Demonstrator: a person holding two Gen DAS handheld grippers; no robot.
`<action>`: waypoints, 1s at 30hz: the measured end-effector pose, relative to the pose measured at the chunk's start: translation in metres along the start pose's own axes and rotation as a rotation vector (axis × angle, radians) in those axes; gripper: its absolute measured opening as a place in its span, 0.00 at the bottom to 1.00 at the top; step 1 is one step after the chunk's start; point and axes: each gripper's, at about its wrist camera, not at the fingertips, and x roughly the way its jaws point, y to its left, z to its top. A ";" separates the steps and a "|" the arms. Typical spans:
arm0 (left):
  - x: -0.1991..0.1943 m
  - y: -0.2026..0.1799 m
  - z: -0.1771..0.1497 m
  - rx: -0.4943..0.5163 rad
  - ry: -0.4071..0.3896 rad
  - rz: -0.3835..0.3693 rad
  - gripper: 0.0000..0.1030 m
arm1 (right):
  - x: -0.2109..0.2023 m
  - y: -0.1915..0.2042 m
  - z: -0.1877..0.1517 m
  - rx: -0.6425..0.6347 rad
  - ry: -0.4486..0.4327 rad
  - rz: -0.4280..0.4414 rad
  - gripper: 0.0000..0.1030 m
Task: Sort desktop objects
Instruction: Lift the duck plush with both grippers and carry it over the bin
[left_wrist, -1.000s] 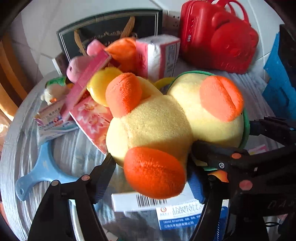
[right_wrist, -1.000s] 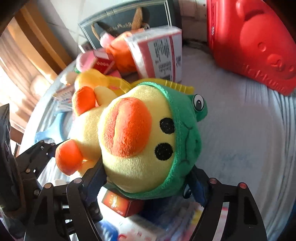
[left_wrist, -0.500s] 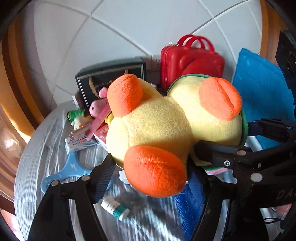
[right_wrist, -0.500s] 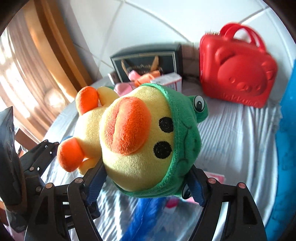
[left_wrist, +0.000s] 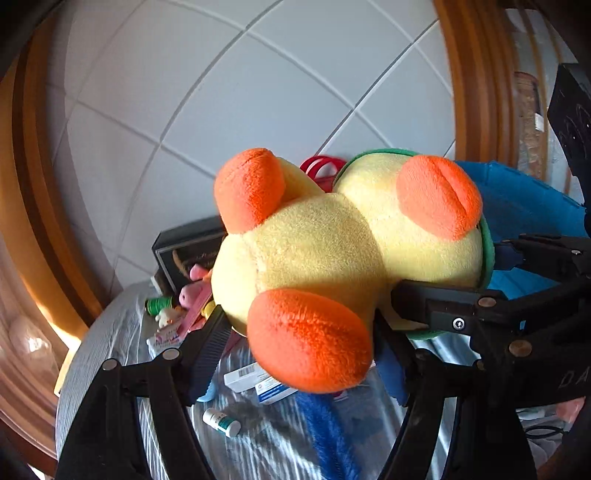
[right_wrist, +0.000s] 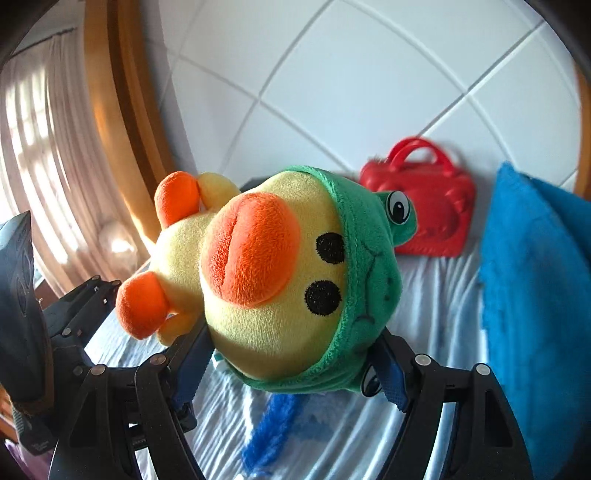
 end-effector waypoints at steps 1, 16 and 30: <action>-0.005 -0.006 0.002 0.007 -0.012 -0.003 0.71 | -0.012 -0.002 -0.002 0.000 -0.015 -0.007 0.76; -0.046 -0.134 0.033 0.083 -0.118 -0.089 0.71 | -0.138 -0.082 -0.029 0.034 -0.128 -0.117 0.76; -0.056 -0.280 0.091 0.166 -0.183 -0.150 0.71 | -0.231 -0.197 -0.037 0.071 -0.206 -0.215 0.76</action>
